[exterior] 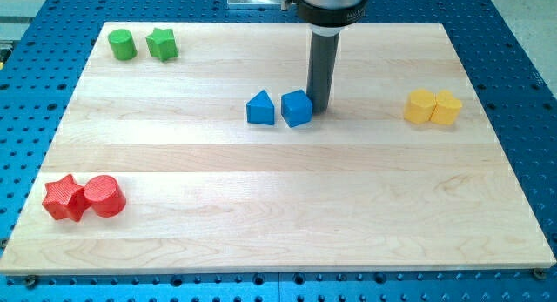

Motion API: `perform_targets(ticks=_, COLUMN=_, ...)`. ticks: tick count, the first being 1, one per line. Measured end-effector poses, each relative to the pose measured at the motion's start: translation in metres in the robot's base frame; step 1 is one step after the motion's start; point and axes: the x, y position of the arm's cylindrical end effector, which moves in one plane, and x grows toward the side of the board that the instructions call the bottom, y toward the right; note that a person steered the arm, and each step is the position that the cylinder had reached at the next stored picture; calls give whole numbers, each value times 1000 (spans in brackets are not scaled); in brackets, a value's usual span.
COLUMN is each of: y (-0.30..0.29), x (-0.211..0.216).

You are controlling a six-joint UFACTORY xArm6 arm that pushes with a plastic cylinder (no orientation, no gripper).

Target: Move the blue cube to the bottom right of the blue triangle

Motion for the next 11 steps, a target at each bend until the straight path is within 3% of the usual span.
perform_targets(ticks=2, y=-28, x=-59)
perform_targets(ticks=11, y=-51, x=-71)
